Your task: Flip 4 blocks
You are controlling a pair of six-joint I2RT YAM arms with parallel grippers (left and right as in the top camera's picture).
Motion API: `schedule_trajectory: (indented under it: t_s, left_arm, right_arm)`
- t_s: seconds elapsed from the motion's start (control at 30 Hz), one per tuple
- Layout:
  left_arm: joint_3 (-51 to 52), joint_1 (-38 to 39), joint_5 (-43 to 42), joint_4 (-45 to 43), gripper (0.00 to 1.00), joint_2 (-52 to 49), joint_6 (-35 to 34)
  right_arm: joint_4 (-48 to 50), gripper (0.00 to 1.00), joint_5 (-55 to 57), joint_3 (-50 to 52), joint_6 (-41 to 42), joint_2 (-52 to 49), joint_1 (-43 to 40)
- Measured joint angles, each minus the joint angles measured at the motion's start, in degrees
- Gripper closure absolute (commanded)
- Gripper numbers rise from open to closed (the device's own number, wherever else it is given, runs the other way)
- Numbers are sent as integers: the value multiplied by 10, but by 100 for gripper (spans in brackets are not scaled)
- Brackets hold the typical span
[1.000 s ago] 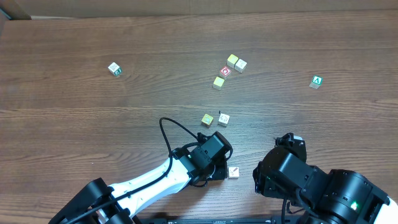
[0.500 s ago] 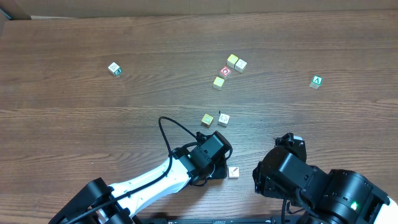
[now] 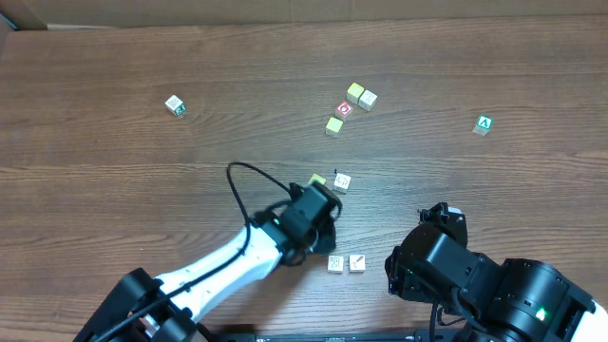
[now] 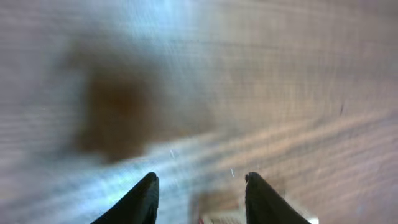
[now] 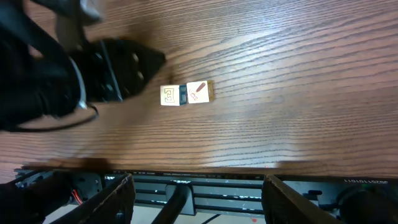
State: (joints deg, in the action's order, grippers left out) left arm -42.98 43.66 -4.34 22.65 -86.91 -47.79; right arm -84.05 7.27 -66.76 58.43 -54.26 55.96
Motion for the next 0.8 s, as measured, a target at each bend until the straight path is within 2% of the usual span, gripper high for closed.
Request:
schedule_trajectory:
  t_s: [0.07,0.43,0.8]
  left_arm:
    - [-7,-20,-5,2,95,0,18]
    - [-13,-35,-16,147,96,0,64]
    - [-13,27,-71,127,96,-5,94]
  right_arm:
    - [0,33,0,0,0,0,0]
    - [0,33,0,0,0,0,0]
    - [0,33,-3,0,0,0,0]
